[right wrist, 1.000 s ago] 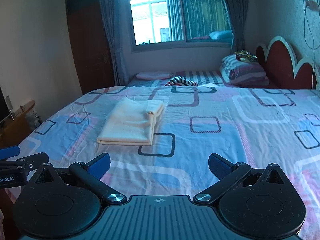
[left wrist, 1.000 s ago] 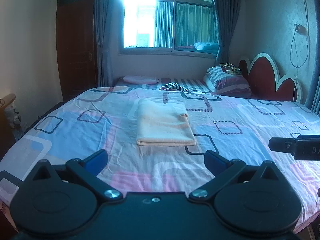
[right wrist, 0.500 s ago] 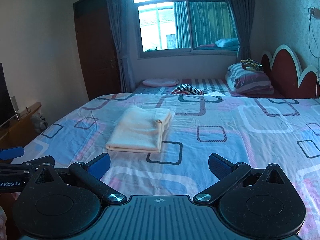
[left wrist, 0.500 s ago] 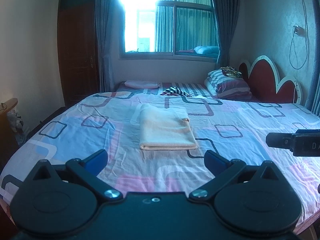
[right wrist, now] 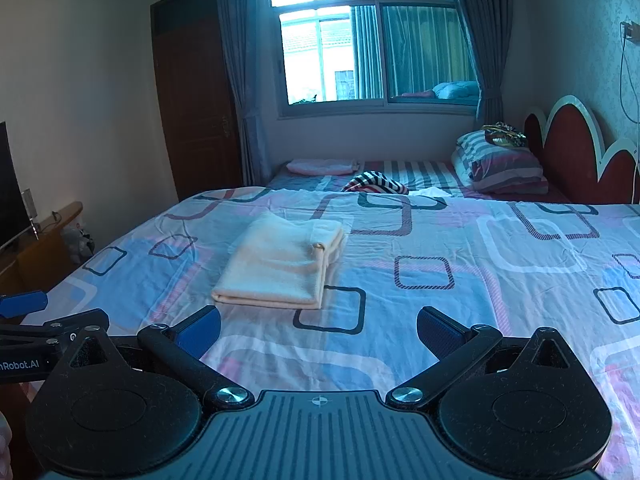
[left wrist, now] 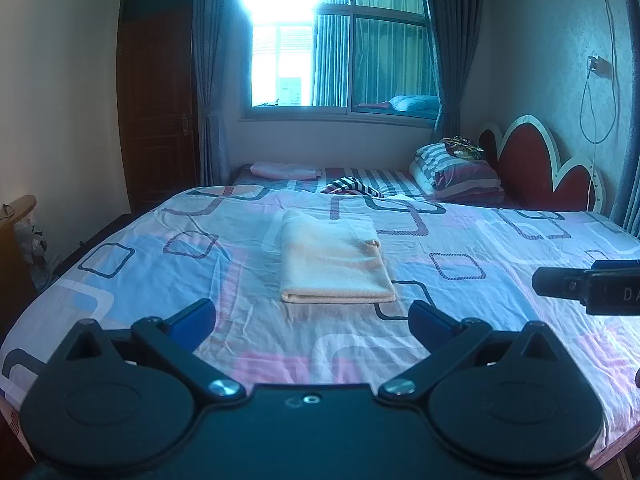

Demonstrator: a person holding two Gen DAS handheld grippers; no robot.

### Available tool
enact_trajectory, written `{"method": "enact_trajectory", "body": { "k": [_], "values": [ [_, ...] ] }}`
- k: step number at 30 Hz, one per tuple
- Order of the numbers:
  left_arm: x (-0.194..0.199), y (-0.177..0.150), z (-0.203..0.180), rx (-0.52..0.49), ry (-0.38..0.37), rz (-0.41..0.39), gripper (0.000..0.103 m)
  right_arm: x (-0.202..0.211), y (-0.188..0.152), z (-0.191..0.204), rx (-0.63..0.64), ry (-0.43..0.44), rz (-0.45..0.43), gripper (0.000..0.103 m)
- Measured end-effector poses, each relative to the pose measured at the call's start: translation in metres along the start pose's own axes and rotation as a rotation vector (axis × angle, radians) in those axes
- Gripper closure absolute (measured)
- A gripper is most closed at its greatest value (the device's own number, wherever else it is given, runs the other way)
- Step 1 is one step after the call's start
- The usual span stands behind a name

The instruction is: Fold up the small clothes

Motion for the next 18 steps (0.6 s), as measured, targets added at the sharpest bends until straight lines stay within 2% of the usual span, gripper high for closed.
{"method": "enact_trajectory", "body": {
  "k": [18],
  "values": [
    [0.0, 0.0019, -0.0024, -0.004, -0.007, -0.01, 0.001, 0.0032, 0.001, -0.0024, -0.002, -0.007, -0.004, 0.0]
  ]
}}
Point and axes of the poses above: each gripper's, at about its wrist camera, not at the fingertips, and x roughly against the way its jaws point, z to its left, y to its top, the point moved 9 cm from there along -x, roughly the way its jaws point, and after that the axes turned 1 degree about y, right-handed, at the moved point
